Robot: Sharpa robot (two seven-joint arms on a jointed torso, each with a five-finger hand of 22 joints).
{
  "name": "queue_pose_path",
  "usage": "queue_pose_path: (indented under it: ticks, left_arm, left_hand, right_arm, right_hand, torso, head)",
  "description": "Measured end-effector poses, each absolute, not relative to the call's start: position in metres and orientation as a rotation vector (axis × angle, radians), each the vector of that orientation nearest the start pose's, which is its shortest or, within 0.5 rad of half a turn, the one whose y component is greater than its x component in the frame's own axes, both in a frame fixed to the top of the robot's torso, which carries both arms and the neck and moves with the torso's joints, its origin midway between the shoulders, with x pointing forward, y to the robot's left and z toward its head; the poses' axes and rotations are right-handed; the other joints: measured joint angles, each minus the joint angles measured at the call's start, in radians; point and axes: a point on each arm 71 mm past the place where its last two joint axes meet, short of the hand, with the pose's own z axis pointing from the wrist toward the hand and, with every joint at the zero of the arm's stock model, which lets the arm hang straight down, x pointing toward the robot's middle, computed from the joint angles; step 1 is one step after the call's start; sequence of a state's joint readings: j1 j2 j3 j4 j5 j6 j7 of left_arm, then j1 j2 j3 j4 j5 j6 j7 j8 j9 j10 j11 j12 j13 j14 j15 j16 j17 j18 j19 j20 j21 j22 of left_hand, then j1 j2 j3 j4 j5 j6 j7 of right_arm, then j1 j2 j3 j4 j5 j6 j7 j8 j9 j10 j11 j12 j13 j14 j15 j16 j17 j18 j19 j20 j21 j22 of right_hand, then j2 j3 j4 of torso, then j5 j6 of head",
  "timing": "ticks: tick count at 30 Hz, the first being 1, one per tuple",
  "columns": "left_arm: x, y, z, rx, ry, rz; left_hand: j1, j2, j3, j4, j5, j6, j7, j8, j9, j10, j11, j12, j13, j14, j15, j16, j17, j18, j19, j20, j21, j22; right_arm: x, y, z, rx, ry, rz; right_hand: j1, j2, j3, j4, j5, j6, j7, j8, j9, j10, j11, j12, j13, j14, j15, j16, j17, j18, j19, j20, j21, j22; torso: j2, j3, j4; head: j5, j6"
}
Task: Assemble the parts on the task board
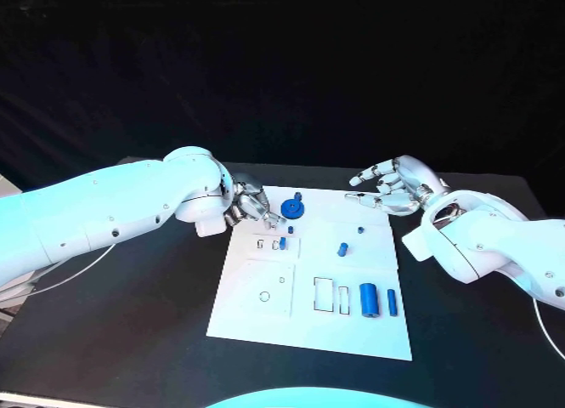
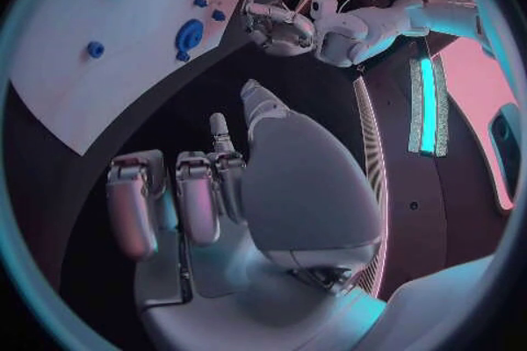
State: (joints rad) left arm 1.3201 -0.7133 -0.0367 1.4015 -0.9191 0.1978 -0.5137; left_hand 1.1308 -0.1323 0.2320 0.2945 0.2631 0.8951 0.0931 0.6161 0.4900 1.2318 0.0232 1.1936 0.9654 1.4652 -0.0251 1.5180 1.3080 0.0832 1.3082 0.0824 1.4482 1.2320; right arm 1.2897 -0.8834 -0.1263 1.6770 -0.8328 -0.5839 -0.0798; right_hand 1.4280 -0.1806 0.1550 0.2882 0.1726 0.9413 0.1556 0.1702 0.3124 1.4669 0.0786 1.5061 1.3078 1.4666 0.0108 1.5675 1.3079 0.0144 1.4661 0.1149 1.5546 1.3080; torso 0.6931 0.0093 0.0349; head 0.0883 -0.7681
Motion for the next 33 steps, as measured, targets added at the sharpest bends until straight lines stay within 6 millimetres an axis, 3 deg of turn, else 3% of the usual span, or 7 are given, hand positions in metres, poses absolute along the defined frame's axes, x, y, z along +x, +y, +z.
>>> queue_pose_path:
  ticks: [14, 33]
  left_arm:
    - [0.52, 0.164, -0.194, -0.129, 2.424, -0.372]
    - [0.519, 0.15, -0.197, -0.097, 2.449, -0.368]
  left_hand:
    - [-0.026, 0.003, -0.018, 0.001, -0.005, -0.03, 0.009, 0.0, 0.007, -0.02, 0.005, -0.018, -0.022, 0.0, 0.0, 0.0, 0.0, 0.0, 0.0, 0.0, 0.0, -0.005]
    - [-0.031, 0.008, -0.018, 0.001, -0.005, -0.034, 0.012, -0.004, 0.009, -0.024, 0.009, -0.018, -0.02, 0.0, 0.0, 0.0, 0.0, 0.0, 0.0, 0.0, 0.0, -0.001]
  right_arm:
    - [0.468, -0.196, -0.162, 0.497, 1.623, 0.918]
    - [0.471, -0.195, -0.164, 0.504, 1.642, 0.903]
  right_hand:
    - [0.0, 0.0, 0.0, 0.0, 0.0, 0.0, 0.0, 0.0, 0.0, 0.0, 0.0, -0.004, 0.0, 0.0, 0.0, 0.0, 0.0, 0.0, 0.0, 0.0, -0.004, 0.0]
    - [0.0, 0.0, 0.0, 0.0, 0.0, 0.0, 0.0, 0.0, 0.0, 0.0, 0.0, -0.004, 0.0, 0.0, 0.0, 0.0, 0.0, 0.0, 0.0, 0.0, -0.004, 0.0]
  torso:
    - [0.002, -0.001, -0.002]
    - [0.002, -0.0021, 0.0]
  head:
    - [0.001, -0.004]
    - [-0.002, -0.019]
